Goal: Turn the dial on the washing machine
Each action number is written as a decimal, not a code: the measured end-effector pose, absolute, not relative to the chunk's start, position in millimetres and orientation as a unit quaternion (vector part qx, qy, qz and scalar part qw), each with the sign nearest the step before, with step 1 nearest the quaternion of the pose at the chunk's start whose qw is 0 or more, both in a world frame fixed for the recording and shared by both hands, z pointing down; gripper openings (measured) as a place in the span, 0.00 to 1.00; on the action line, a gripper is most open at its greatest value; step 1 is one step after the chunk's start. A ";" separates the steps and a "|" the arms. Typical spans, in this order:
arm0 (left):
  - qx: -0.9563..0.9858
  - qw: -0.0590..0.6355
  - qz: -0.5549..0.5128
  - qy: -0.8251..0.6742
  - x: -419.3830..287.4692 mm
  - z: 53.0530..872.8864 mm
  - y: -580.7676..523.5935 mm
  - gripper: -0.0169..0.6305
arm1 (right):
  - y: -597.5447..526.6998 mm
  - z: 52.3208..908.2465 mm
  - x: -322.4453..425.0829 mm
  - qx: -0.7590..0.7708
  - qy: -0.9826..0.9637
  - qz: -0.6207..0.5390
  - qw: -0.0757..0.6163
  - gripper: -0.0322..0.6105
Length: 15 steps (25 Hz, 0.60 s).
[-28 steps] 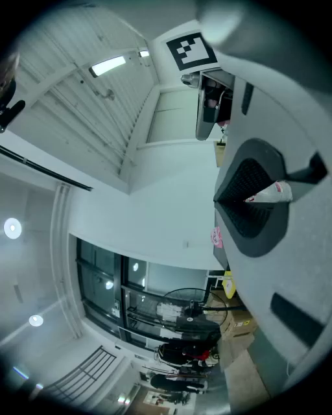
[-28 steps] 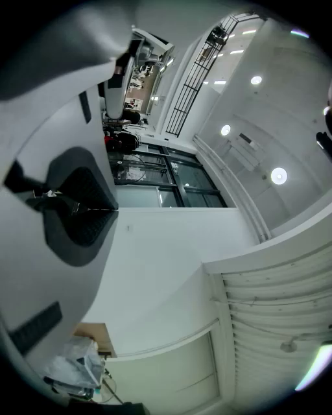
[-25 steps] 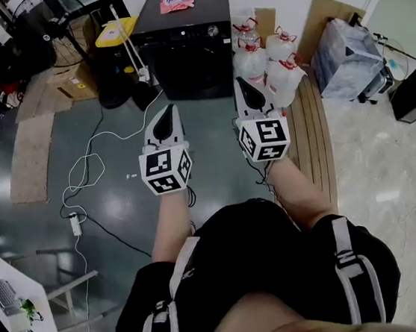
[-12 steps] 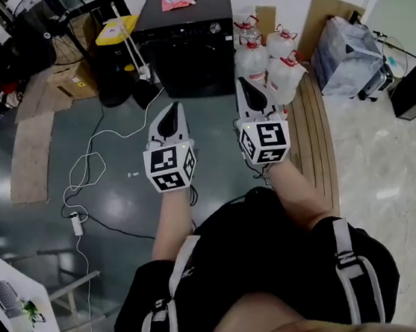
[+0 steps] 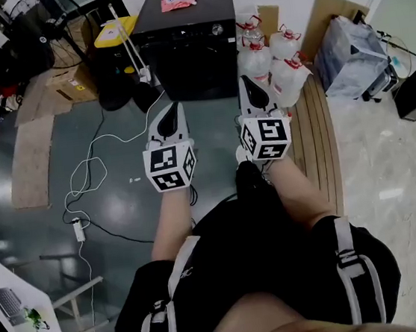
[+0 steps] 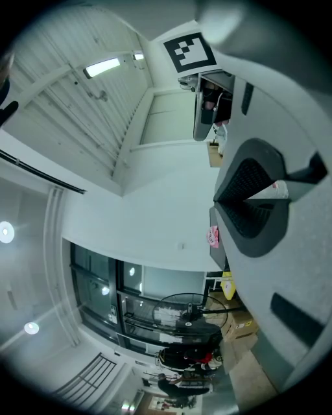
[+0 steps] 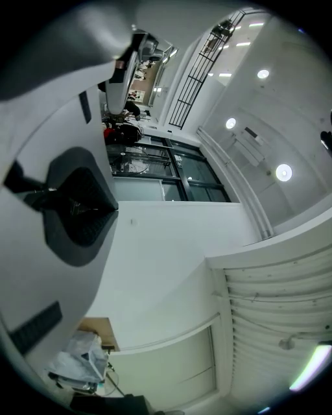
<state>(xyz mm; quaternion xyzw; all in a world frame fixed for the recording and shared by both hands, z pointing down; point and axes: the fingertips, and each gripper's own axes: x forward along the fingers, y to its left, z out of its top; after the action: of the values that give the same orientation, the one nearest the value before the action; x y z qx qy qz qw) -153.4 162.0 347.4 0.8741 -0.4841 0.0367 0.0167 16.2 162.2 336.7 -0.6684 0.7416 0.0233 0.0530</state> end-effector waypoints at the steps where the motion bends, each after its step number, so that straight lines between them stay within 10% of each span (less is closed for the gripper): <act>1: 0.873 0.015 0.037 -0.486 -151.5 349.0 149.9 0.02 | 149.2 338.8 18.9 -0.668 0.742 0.025 0.052 0.06; 15: 0.855 -0.003 0.055 -0.515 -76.7 352.2 -98.2 0.02 | -114.4 357.3 81.9 -0.637 0.770 0.020 0.040 0.06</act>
<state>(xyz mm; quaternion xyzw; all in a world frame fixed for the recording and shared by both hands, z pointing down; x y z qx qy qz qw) -76.7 -98.2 352.2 0.8554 -0.5150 0.0553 -0.0029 81.9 -114.4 357.3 -0.6369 0.7697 0.0203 0.0399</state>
